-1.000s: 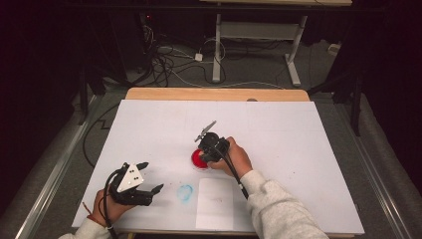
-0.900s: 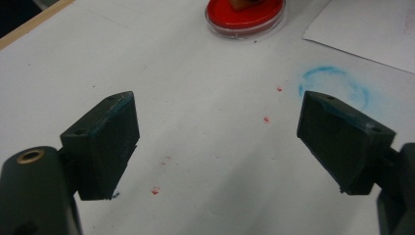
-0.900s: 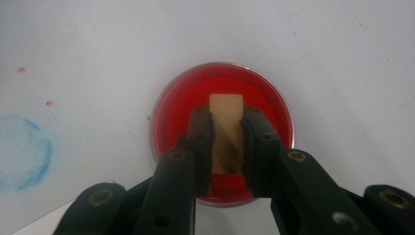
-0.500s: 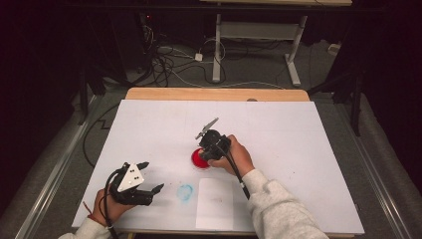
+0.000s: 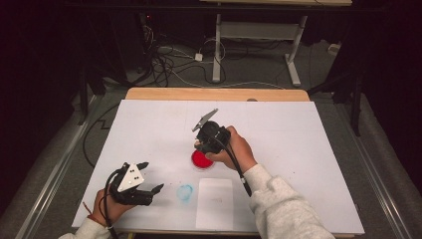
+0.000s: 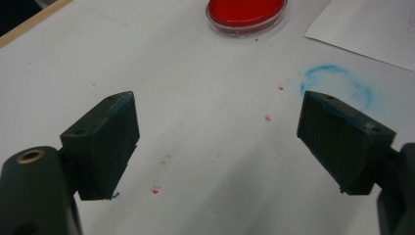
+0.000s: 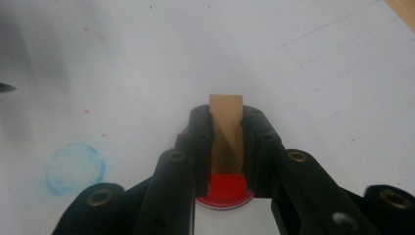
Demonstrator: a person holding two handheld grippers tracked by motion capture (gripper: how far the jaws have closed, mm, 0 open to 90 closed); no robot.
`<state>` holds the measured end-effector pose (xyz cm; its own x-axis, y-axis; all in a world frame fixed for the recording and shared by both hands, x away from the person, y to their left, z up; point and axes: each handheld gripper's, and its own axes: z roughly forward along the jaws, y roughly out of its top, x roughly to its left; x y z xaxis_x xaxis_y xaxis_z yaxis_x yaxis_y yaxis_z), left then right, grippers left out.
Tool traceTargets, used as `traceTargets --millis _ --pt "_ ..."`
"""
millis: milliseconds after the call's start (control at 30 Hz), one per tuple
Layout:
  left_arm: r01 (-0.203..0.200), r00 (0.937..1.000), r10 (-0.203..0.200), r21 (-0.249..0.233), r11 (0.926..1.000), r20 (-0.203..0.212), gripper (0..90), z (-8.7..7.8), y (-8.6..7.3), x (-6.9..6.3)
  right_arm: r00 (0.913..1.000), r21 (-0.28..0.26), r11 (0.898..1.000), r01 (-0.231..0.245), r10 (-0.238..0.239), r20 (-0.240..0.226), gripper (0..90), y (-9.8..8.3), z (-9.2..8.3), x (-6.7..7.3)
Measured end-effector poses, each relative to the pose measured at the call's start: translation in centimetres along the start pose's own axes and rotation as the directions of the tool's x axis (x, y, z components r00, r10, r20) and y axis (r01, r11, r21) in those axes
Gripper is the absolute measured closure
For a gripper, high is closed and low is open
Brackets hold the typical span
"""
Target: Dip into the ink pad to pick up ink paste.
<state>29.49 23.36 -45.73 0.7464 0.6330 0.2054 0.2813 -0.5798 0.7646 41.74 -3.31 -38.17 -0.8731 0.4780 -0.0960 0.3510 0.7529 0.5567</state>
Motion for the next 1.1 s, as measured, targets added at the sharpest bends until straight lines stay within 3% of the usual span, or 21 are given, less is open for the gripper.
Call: traceTargets --millis 100,200,367,667,833,967,1100 --pt "0.012 0.9999 -0.012 0.001 0.9999 0.003 15.1 0.0 0.0 0.0 1.0 0.036 0.999 -0.001 0.001 0.0 76.4 -0.5 1.3 0.0" --pt "0.0 1.0 0.0 -0.003 1.0 -0.004 15.0 -0.1 0.0 0.0 0.9999 0.086 0.996 -0.01 0.011 -0.008 76.4 -1.4 3.3 -0.2" --pt "0.007 1.0 -0.007 0.005 1.0 0.004 15.0 0.0 -0.1 0.0 0.9999 0.135 0.991 0.002 -0.001 -0.012 76.3 -1.9 4.7 0.0" --pt "-0.009 1.0 0.009 0.004 0.9999 0.001 15.0 0.0 0.0 -0.1 1.0 0.128 0.992 0.005 -0.006 0.002 76.5 -2.3 4.9 0.2" --pt "-0.007 1.0 0.007 0.003 1.0 -0.001 15.0 0.0 0.0 -0.1 0.9999 0.104 0.994 -0.013 0.014 -0.006 76.6 -2.6 5.0 0.1" --pt "-0.003 1.0 0.003 0.012 0.9999 0.008 15.1 0.1 0.0 -0.2 0.9999 0.112 0.994 0.001 -0.003 0.017 76.6 -2.5 5.0 0.5" --pt "-0.009 1.0 0.009 0.008 0.9999 0.001 15.1 0.1 0.0 -0.2 1.0 0.108 0.994 -0.006 0.006 0.003 76.6 -2.6 5.0 0.2"
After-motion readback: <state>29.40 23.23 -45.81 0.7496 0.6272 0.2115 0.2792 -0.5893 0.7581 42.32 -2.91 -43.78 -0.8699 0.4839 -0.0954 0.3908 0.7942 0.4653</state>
